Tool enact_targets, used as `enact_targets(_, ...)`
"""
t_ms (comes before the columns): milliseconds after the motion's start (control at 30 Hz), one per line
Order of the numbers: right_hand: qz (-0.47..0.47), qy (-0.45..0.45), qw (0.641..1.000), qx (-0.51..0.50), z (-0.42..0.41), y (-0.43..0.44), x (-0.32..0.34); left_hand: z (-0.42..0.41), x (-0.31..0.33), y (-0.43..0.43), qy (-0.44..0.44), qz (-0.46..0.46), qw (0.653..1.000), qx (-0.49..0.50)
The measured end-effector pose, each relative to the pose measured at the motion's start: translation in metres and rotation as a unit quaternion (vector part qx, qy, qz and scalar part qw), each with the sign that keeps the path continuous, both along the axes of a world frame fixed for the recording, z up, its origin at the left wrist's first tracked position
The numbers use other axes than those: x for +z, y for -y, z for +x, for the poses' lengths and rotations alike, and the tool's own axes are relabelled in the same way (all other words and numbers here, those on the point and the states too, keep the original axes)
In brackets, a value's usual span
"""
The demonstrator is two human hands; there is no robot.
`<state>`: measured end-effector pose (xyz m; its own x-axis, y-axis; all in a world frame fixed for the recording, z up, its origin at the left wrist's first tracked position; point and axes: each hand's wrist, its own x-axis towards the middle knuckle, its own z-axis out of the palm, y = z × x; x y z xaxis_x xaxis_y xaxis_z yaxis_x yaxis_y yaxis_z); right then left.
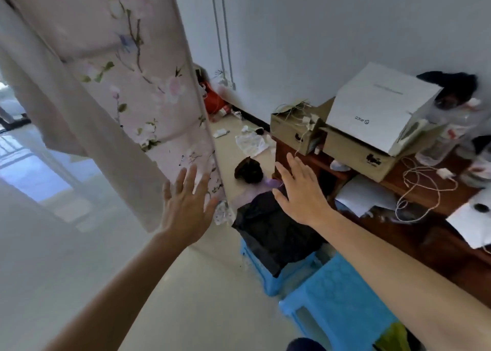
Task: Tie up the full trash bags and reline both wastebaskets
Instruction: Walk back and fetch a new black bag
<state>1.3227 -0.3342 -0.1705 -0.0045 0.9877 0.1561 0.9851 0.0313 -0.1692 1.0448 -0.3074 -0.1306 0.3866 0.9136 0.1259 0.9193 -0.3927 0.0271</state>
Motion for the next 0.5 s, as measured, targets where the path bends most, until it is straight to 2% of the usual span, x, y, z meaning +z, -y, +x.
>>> enact_targets(233, -0.029, -0.013, 0.989, -0.142, 0.064, -0.036, -0.046, 0.098, -0.047, -0.118, -0.047, -0.048, 0.987, -0.143)
enact_targets(367, -0.083, -0.064, 0.972, -0.21, 0.093, -0.062, -0.1, 0.143, -0.103, -0.16, -0.095, -0.125, 0.974, -0.165)
enact_targets(500, -0.14, -0.106, 0.957, -0.231, 0.108, -0.093, -0.157, 0.171, -0.16, -0.205, -0.142, -0.182, 0.952, -0.2)
